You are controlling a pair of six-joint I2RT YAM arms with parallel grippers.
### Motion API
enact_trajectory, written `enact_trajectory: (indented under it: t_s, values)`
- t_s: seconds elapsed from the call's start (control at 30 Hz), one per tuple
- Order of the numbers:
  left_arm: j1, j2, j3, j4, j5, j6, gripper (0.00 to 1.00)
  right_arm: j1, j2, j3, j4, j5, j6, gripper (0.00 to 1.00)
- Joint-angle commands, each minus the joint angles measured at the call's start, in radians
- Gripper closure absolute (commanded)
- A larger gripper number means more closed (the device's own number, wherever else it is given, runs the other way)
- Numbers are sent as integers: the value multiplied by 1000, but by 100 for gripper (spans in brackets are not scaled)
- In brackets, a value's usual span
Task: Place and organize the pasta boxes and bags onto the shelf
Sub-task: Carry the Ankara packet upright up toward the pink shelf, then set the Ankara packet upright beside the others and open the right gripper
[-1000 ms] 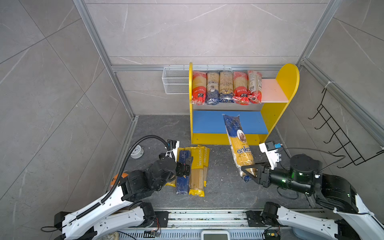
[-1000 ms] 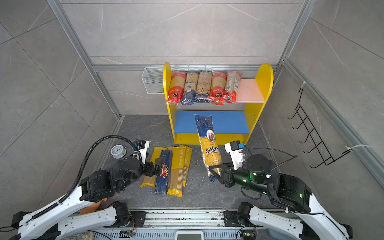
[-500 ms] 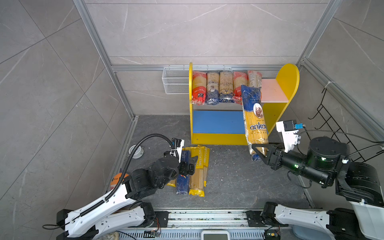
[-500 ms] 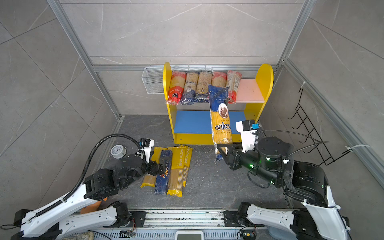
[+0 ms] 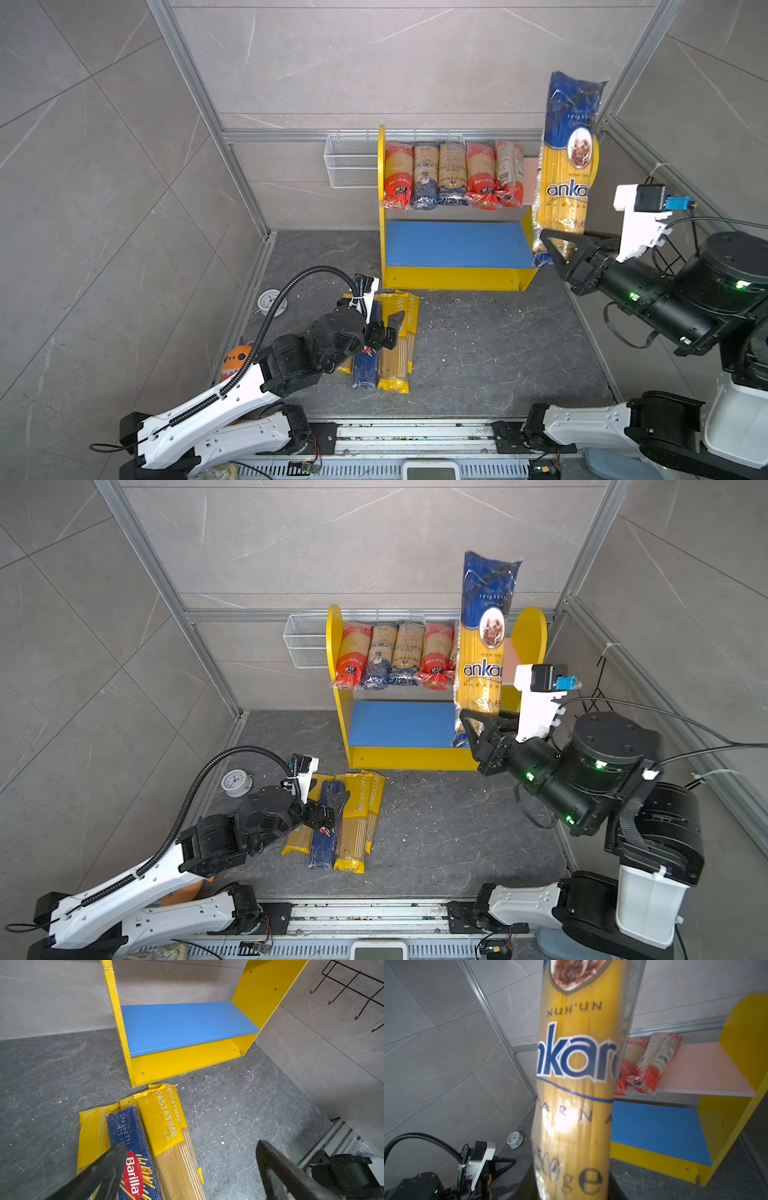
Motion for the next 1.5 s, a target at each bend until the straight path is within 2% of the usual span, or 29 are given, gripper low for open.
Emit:
enact_trajectory:
  t_s: [0.0, 0.13, 0.5, 0.67, 0.83, 1.03, 1.17, 1.3, 1.37, 1.47]
  values:
    - [2, -2, 19, 55, -4, 40, 0, -2, 62, 131, 78, 73, -116, 100]
    - [2, 12, 25, 63, -7, 53, 0, -3, 124, 244, 69, 91, -155, 100]
    - [2, 46, 48, 66, -15, 72, 0, -3, 159, 231, 130, 152, -202, 100]
    - [2, 48, 45, 64, -23, 74, 0, -47, 181, 209, 161, 105, -179, 100]
    - [2, 26, 34, 50, -34, 74, 0, -225, 231, 216, 128, -79, -92, 100]
    - [2, -3, 29, 21, -91, 89, 0, -413, 301, 268, 138, -263, -66, 100]
    - [3, -11, 24, 15, -119, 110, 0, -615, 392, 410, 97, -439, -30, 100]
    - [10, 9, 43, 11, -135, 135, 0, -875, 433, 346, 177, -695, 72, 100]
    - [11, 24, 58, 6, -140, 148, 0, -961, 478, 353, 207, -782, 100, 100]
    - [18, 48, 80, 0, -143, 164, 0, -1013, 576, 456, 204, -814, 78, 100]
